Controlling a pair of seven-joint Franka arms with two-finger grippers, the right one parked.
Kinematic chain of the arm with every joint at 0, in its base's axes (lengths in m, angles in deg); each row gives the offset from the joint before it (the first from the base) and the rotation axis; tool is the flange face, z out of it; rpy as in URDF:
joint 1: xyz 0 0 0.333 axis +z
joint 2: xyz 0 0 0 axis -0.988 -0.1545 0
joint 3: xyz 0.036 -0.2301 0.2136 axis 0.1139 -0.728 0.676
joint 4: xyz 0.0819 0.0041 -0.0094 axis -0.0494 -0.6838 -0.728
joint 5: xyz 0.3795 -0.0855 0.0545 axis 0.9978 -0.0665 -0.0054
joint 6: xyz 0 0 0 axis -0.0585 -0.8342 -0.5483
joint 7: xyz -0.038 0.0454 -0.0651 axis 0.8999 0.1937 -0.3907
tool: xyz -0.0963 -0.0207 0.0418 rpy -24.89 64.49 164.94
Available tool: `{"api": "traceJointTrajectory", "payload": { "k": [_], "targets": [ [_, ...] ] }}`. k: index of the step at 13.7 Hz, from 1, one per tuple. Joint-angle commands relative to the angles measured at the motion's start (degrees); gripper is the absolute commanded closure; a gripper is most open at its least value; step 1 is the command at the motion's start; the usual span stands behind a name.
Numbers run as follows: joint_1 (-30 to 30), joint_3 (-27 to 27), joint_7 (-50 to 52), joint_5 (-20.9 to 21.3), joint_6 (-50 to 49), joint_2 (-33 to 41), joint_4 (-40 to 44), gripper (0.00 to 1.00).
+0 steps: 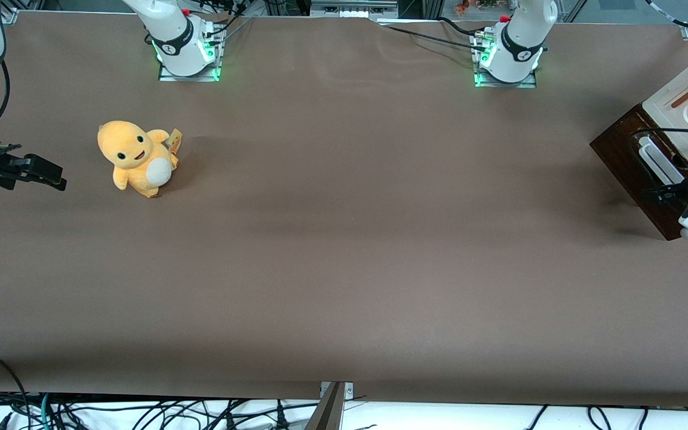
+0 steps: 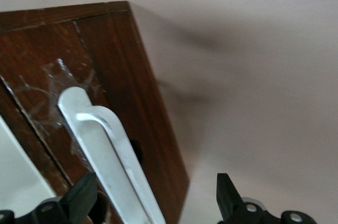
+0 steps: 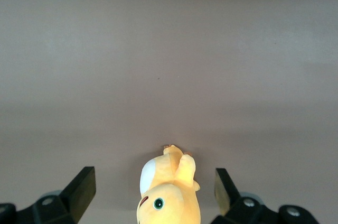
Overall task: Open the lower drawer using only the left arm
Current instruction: 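Lower the open left gripper to the lower drawer's white handle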
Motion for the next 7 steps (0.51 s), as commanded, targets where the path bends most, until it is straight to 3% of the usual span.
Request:
{"api": "traceJointTrajectory", "payload": {
  "k": [1,4,7],
  "targets": [
    [-1.75,-0.96,6.2,5.39,-0.31,-1.85,1.25,0.0],
    [-5.27,-0.88,12.62,10.93,-1.35,-3.87,1.07,0.0],
    [-7.38,-0.97,18.95,19.45,-4.42,-6.77,0.72,0.0]
  ]
}}
